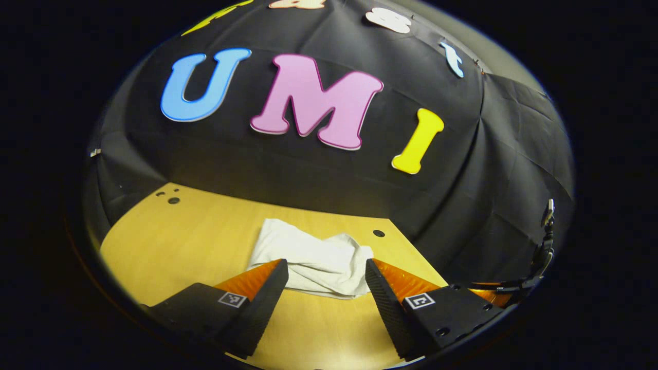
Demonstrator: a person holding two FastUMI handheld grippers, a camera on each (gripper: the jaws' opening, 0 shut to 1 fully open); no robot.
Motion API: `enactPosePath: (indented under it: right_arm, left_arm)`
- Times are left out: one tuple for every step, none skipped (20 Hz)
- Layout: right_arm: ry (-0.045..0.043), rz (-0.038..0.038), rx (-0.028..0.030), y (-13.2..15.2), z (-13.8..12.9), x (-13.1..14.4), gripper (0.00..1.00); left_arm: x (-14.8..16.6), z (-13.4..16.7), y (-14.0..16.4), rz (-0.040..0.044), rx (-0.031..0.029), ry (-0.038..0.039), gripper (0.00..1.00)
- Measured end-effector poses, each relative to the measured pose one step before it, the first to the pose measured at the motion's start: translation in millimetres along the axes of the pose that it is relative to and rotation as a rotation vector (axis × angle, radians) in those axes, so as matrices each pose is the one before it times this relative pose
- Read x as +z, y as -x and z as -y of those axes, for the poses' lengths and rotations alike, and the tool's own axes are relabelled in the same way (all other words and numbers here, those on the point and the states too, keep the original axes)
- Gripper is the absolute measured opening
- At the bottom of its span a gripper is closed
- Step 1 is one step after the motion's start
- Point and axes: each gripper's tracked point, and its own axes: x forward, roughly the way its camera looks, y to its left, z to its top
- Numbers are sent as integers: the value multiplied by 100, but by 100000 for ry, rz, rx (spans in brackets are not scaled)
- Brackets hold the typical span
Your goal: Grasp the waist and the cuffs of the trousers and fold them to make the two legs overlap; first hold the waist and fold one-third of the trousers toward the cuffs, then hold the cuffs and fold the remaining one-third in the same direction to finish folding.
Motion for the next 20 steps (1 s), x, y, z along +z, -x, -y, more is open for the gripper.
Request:
enactPosePath:
  right_arm:
    - [1625,2222,-14,841,-981,589,98]
    - [1526,2291,420,870,-1171,395,98]
    - [1496,2108,553,744,-1311,400,99]
    - [1305,1909,988,740,-1363,262,99]
    - [941,1590,1276,757,-1605,193,99]
    - [677,1771,1711,901,-1645,28,99]
    - [545,1934,1801,800,-1712,103,99]
    - [816,2203,1311,673,-1466,108,99]
    - [846,1743,728,539,-1296,83,99]
    - [748,1243,602,582,-1238,-71,99]
    - [371,780,693,542,-1148,-79,99]
    - [17,390,877,759,-1110,-143,99]
    - [-113,202,593,638,-944,-253,98]
    - [-12,-27,362,620,-794,-317,99]
    - [387,148,26,604,-505,-305,98]
    - [672,-198,-181,390,-368,-278,98]
    - [148,-44,-413,449,-336,-348,99]
    - [-275,-211,90,411,-325,-306,99]
    - [-9,-658,175,256,-291,-550,98]
    - [-252,-1006,-338,-62,-20,-336,98]
  left_arm:
    - [336,-900,2043,1703,1861,-371,96]
    - [333,-896,1952,1465,1684,-438,96]
    - [86,-745,1732,1407,1370,-591,96]
    - [60,-764,1647,1194,1629,-412,96]
    - [-15,-885,1421,1010,2057,-373,96]
    - [149,-901,1462,1521,2526,-721,96]
    - [290,-942,1306,1763,2354,-777,96]
    - [302,-1004,1289,1870,2473,-519,95]
    - [195,-916,1161,1520,1266,322,95]
    - [159,-463,1003,1258,221,514,96]
    - [18,-637,906,928,468,292,96]
    - [-74,-619,678,-108,470,59,96]
    - [-412,-520,812,-667,-120,-32,96]
    - [-336,-434,608,-834,-761,68,96]
    - [-560,-396,399,-1602,-800,699,96]
    - [-429,-253,392,-1427,-1047,1147,96]
    - [-380,-222,346,-1291,-1351,1359,96]
    - [-385,38,270,-1334,-1687,1197,96]
    - [-376,-93,165,-1157,-920,739,96]
    - [-248,-102,159,-922,-845,410,96]
